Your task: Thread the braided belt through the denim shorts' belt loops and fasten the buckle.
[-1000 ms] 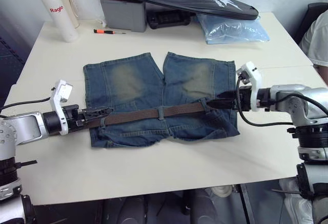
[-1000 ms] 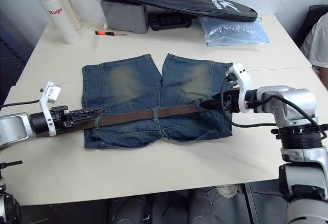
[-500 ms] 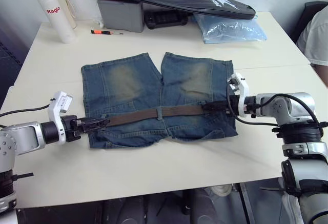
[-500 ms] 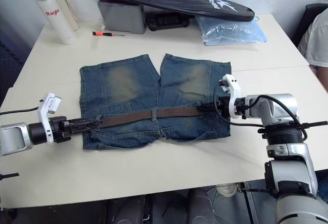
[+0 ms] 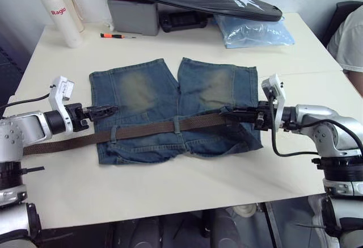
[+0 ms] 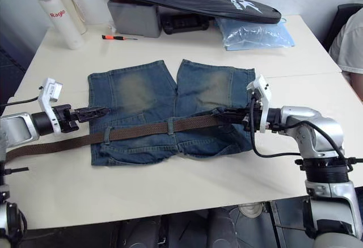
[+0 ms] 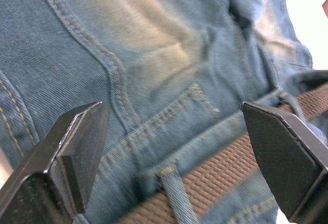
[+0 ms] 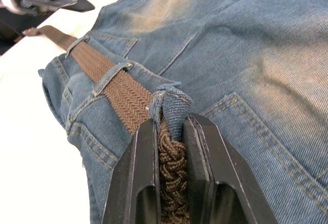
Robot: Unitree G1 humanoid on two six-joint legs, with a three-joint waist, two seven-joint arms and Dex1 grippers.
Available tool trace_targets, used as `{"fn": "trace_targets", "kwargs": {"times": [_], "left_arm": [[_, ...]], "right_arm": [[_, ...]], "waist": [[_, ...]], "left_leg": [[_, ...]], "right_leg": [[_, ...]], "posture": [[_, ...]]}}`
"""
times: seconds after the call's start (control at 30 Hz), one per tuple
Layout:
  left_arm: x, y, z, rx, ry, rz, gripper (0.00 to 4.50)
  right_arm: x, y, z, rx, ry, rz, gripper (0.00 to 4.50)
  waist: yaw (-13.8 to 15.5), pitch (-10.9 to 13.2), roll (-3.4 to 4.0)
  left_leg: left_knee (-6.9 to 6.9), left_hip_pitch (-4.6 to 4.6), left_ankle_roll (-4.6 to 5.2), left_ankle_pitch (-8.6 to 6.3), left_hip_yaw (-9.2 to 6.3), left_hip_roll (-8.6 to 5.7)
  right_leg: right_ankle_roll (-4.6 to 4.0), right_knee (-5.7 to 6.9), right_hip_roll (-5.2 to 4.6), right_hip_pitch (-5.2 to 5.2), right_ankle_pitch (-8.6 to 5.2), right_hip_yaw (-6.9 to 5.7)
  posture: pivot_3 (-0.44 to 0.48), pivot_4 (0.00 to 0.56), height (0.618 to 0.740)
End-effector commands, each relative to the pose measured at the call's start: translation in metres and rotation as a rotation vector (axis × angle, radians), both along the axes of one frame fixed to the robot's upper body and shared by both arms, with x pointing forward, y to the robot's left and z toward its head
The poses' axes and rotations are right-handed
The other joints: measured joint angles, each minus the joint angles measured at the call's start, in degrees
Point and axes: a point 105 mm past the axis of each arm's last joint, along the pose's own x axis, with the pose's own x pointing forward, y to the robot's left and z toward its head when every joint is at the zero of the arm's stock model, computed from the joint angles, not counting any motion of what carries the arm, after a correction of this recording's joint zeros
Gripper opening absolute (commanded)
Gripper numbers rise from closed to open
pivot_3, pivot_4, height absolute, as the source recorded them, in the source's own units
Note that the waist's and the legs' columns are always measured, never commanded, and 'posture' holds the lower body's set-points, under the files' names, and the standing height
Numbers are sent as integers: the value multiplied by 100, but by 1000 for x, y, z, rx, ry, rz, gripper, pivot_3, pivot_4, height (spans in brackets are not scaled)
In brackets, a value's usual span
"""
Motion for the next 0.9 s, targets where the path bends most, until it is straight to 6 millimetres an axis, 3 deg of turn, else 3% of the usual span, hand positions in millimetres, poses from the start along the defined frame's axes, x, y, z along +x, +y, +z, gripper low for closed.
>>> {"fn": "trace_targets", "kwargs": {"times": [0.03,0.17,0.43,0.57,0.63,0.9], "left_arm": [[-5,-9,1,52,11,-151,4500],[-14,-20,-5,86,59,-311,4500],[-8,-16,-16,181,112,-342,4500],[-7,-10,-17,189,118,-320,3349],[-2,-4,-18,208,116,-282,2556],[-8,-3,-19,204,129,-306,2454]], "right_arm": [[-3,-5,14,3,-83,-28,249],[-2,-10,13,6,-97,-69,249],[-7,-14,14,15,-119,-91,248],[-6,-15,15,12,-122,-95,248],[-5,-14,16,11,-124,-94,248],[-1,-12,17,10,-128,-89,248]], "waist": [[-3,0,0],[13,0,0],[31,0,0],[20,0,0],[18,0,0],[23,0,0]], "left_leg": [[1,0,0,0,0,0],[2,-2,0,0,2,0],[6,-2,1,-1,2,0],[5,-2,2,-1,2,0],[5,-2,2,-1,2,0],[7,-2,2,-1,2,0]], "right_leg": [[0,0,1,0,0,0],[0,0,2,-1,0,1],[0,3,1,-1,0,3],[0,4,1,-1,0,3],[0,3,1,-1,0,3],[0,5,1,-1,0,3]], "posture": [[0,150,740],[0,150,740],[0,150,740],[0,150,740],[0,150,740],[0,150,740]]}}
